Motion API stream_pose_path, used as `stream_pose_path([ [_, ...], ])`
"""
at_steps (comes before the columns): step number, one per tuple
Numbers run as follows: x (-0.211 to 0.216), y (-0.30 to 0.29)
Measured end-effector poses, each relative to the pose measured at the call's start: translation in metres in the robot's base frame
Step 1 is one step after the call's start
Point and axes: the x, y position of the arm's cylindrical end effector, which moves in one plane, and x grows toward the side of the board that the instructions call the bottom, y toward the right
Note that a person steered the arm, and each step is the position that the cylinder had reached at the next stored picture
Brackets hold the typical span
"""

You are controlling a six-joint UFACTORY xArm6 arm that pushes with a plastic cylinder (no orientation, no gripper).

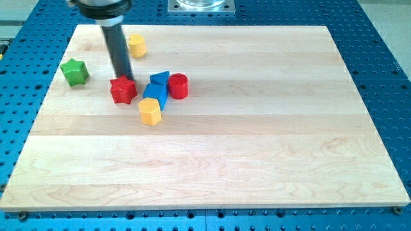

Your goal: Slide the red star into the blue cube

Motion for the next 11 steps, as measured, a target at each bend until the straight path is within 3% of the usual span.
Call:
stream_pose_path([
  [1, 0.018, -0.012],
  [2, 0.034, 0.033],
  [4, 0.062, -0.019],
  [5, 0.081, 0.016],
  [6, 0.072, 0.077],
  [7, 0.076, 0.030],
  [8, 0.053, 0.049],
  [9, 0.050, 0.107],
  [10, 0.055, 0.090],
  [11, 0.110, 0.052],
])
